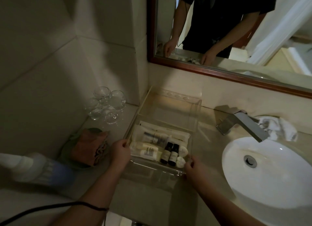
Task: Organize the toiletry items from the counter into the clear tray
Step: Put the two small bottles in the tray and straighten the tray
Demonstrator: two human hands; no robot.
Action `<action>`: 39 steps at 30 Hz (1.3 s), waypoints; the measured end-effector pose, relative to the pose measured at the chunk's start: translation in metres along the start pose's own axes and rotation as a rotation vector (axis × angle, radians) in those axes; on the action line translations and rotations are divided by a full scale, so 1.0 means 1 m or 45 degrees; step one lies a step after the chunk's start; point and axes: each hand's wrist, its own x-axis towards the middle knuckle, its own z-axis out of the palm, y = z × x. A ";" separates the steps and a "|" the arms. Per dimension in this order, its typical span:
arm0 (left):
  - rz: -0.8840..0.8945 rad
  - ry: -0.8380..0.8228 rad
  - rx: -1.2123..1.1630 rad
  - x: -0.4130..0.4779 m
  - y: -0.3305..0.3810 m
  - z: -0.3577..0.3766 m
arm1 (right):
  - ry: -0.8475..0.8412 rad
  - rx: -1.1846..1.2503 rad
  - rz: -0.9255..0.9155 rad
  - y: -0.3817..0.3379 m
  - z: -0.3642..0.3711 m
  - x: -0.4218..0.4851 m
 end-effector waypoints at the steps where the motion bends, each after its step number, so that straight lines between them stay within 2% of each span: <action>1: 0.006 0.006 -0.018 0.001 0.003 0.000 | 0.004 0.042 0.010 0.002 0.000 0.002; 13: -0.013 -0.017 0.020 0.019 0.031 0.002 | -0.048 0.213 0.050 -0.011 -0.011 0.025; 30: -0.062 -0.041 0.010 0.037 0.053 0.012 | 0.070 0.140 0.031 -0.018 -0.014 0.057; 39: -0.272 -0.058 -0.009 0.049 0.072 0.023 | 0.066 0.178 0.006 -0.021 -0.016 0.059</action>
